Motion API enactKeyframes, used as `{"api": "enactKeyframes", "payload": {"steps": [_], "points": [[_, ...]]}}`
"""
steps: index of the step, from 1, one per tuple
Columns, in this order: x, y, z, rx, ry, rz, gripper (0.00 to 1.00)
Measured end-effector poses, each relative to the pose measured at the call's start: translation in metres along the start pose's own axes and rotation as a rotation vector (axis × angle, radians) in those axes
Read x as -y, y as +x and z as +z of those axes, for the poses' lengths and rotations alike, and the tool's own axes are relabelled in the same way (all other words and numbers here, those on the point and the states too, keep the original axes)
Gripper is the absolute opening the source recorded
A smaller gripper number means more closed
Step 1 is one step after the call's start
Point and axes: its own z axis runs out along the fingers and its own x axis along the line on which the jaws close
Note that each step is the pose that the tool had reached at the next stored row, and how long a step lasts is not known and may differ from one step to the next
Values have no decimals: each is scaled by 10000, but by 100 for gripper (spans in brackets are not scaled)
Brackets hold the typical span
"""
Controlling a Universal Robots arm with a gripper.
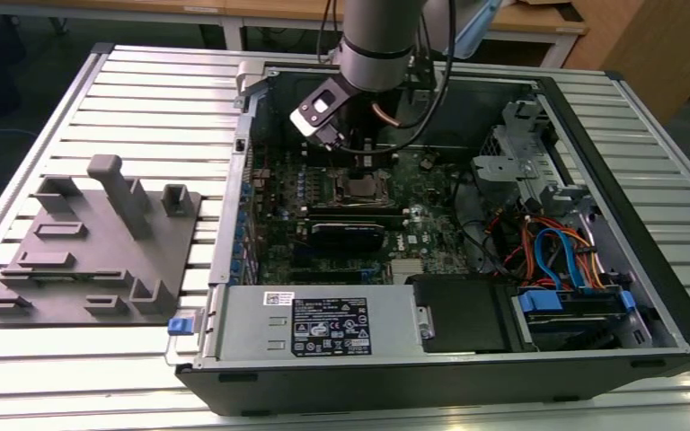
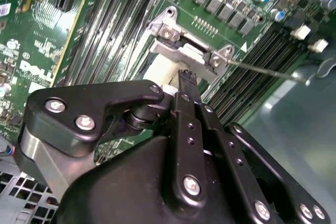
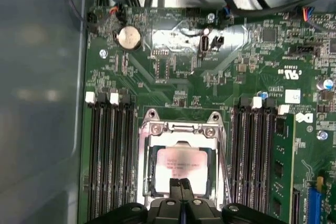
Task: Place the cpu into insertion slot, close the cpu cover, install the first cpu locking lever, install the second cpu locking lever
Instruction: 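Close the cpu cover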
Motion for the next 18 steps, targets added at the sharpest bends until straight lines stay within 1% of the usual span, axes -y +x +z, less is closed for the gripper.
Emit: {"api": "enactKeyframes", "payload": {"steps": [6,9,18], "points": [[60,0,46,-1,3,-80,11],[68,-1,67,-1,3,-97,11],[72,-1,71,-1,4,-97,11]]}}
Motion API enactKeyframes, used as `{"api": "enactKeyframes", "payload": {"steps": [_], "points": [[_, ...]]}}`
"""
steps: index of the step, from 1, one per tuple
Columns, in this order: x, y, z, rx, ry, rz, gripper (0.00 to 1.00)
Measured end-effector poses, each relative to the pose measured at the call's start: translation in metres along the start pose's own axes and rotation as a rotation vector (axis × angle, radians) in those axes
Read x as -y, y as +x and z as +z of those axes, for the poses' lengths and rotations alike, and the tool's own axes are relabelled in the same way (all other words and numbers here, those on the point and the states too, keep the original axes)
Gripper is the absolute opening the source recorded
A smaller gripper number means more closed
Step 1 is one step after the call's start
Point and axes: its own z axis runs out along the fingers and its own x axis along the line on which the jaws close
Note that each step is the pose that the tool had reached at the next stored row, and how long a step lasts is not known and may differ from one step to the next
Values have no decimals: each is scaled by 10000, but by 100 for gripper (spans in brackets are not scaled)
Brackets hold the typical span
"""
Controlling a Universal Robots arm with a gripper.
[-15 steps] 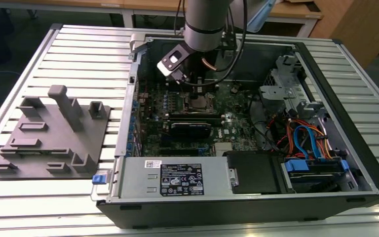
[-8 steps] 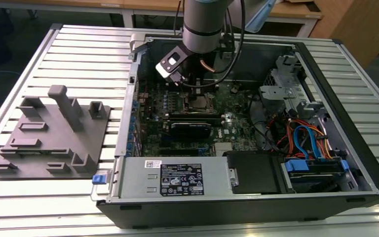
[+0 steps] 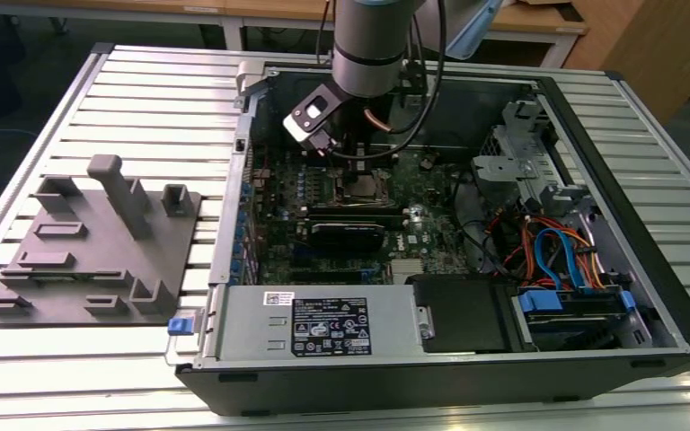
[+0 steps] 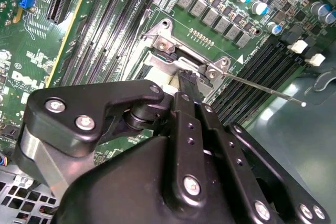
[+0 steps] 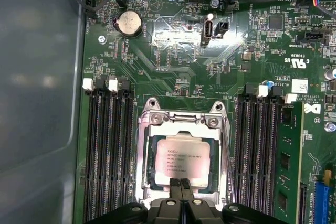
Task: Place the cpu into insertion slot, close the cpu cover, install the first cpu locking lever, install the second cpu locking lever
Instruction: 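Close the cpu cover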
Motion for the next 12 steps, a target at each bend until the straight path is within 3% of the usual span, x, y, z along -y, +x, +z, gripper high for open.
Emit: {"api": "enactKeyframes", "payload": {"steps": [8,12], "points": [[8,-2,41,0,2,0,11],[9,-4,85,-1,43,2,11]]}}
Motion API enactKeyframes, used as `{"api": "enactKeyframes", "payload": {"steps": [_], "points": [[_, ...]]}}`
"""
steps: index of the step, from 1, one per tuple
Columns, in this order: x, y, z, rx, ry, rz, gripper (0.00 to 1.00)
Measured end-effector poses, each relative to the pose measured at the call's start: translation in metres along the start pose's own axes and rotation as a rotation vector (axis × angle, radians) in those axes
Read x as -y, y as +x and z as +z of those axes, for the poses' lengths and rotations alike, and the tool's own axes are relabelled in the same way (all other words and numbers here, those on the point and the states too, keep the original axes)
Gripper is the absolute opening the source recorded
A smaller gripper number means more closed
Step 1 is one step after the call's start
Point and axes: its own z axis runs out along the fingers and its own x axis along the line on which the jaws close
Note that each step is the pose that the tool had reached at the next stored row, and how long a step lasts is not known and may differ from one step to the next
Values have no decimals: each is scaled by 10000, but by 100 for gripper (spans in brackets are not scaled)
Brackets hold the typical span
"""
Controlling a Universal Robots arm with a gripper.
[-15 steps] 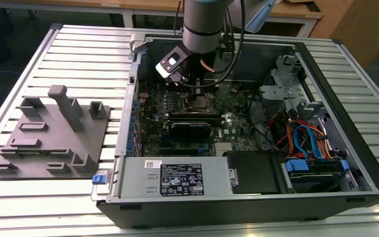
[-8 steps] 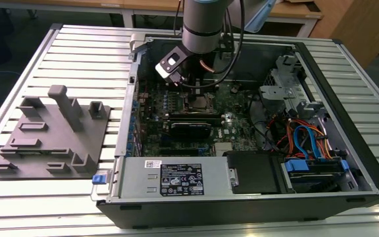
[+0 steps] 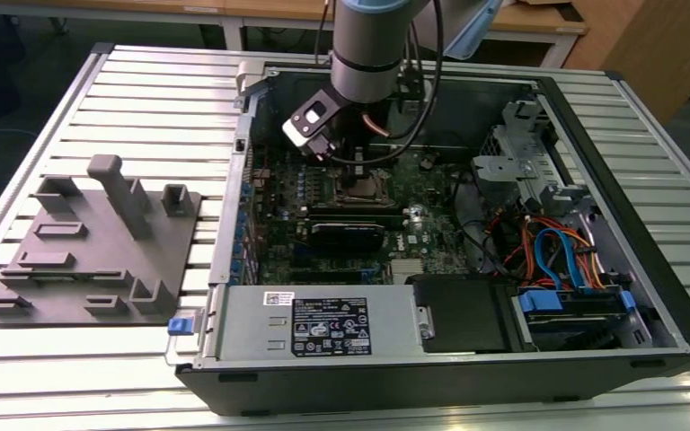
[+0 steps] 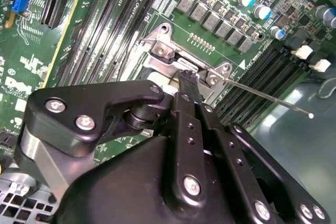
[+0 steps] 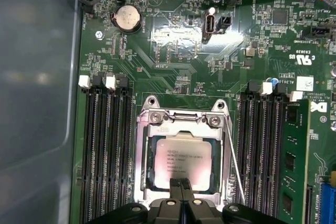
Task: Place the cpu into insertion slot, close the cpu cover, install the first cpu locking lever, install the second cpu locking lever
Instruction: 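Close the cpu cover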
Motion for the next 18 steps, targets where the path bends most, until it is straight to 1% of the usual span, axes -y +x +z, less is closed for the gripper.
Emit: {"api": "enactKeyframes", "payload": {"steps": [2,6,8,10,12,13,14,15,18], "points": [[0,-1,15,3,33,0,11],[0,-1,16,-1,36,1,11],[-1,1,4,-8,32,1,11],[0,1,-26,-1,36,1,11],[-3,2,-29,-4,35,0,11],[-32,0,-31,-2,37,0,11],[-88,-2,-31,-2,39,1,11],[-126,-3,-31,-2,41,1,11],[-207,-6,-32,-1,42,1,11]]}}
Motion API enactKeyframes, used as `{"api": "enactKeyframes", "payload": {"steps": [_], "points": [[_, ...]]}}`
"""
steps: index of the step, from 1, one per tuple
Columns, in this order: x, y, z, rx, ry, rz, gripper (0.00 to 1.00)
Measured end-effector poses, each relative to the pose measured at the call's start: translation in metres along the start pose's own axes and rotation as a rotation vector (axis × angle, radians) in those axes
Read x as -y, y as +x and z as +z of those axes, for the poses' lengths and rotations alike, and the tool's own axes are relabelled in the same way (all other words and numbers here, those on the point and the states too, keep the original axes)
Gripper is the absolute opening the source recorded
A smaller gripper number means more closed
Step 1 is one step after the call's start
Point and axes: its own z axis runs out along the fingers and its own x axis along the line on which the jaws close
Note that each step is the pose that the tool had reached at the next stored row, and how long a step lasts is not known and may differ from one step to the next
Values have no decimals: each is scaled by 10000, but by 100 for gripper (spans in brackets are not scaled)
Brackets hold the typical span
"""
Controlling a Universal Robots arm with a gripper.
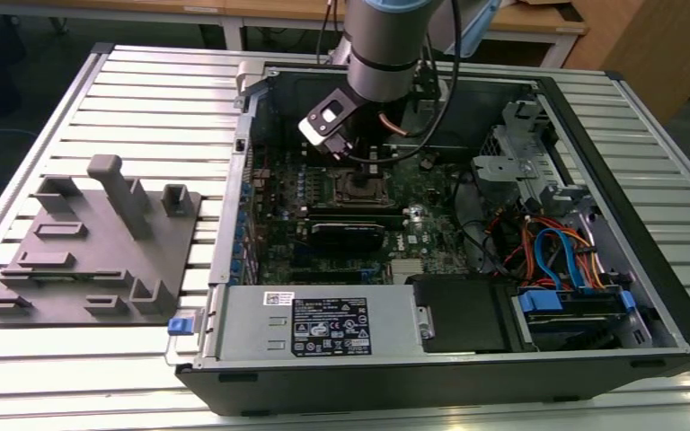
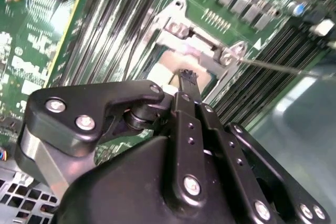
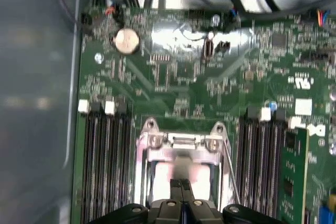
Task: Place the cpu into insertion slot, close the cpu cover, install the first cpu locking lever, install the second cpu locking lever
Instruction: 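Close the cpu cover, then install the first cpu locking lever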
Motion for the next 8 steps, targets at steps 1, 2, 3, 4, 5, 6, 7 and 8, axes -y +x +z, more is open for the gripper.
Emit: {"api": "enactKeyframes", "payload": {"steps": [1,2,3,4,5,6,7,8], "points": [[-14,-1,0,1,1,0,11],[-17,-1,0,-1,0,-1,11],[-17,-1,0,-1,0,0,11],[-17,-1,0,-2,-1,1,11],[-19,-1,0,-1,0,0,11],[-21,-1,0,0,0,0,11],[-21,-1,0,0,0,0,11],[-21,-1,0,0,0,0,11]]}}
